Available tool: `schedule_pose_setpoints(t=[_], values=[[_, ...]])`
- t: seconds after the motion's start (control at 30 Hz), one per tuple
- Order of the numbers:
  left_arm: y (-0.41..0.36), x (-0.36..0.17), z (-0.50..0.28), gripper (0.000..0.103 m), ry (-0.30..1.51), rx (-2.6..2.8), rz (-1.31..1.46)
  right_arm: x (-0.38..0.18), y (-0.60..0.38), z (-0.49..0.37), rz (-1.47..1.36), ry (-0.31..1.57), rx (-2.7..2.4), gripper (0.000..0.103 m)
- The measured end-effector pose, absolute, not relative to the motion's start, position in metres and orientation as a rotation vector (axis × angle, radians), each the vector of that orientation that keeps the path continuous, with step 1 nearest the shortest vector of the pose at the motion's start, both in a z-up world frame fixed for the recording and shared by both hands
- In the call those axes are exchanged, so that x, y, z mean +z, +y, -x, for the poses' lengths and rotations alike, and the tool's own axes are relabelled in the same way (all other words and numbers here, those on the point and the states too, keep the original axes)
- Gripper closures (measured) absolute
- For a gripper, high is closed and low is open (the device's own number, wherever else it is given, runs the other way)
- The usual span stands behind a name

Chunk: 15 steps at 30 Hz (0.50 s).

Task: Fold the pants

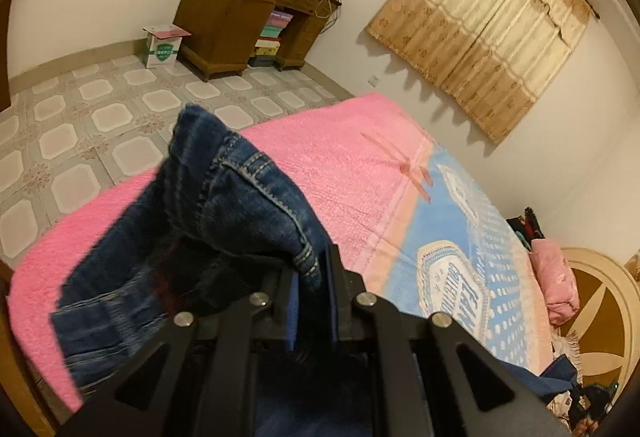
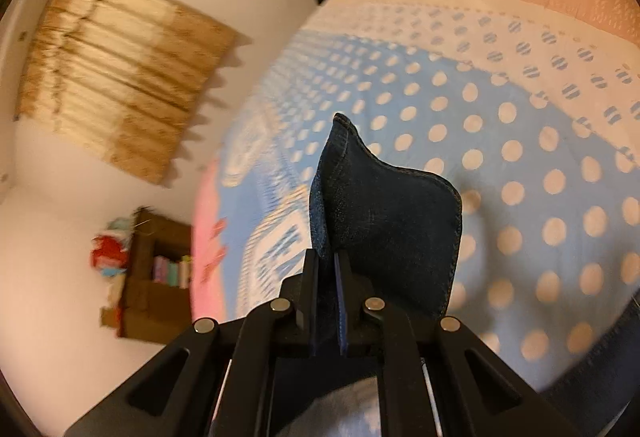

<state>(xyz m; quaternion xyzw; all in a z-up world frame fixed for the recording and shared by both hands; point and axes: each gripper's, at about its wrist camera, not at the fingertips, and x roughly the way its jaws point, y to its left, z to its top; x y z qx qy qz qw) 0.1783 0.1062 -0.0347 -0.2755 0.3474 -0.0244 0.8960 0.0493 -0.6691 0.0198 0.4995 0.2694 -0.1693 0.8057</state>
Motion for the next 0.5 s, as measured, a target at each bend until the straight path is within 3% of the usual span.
schedule_pose_setpoints(t=[0.2, 0.5], values=[[0.147, -0.038, -0.120, 0.091, 0.736, -0.053, 0.586, 0.008, -0.625, 0.062, -1.061, 0.576, -0.270, 0.096], [0.171, -0.100, -0.063, 0.091, 0.856, 0.011, 0.553, -0.121, -0.565, 0.213, -1.078, 0.676, -0.322, 0.096]])
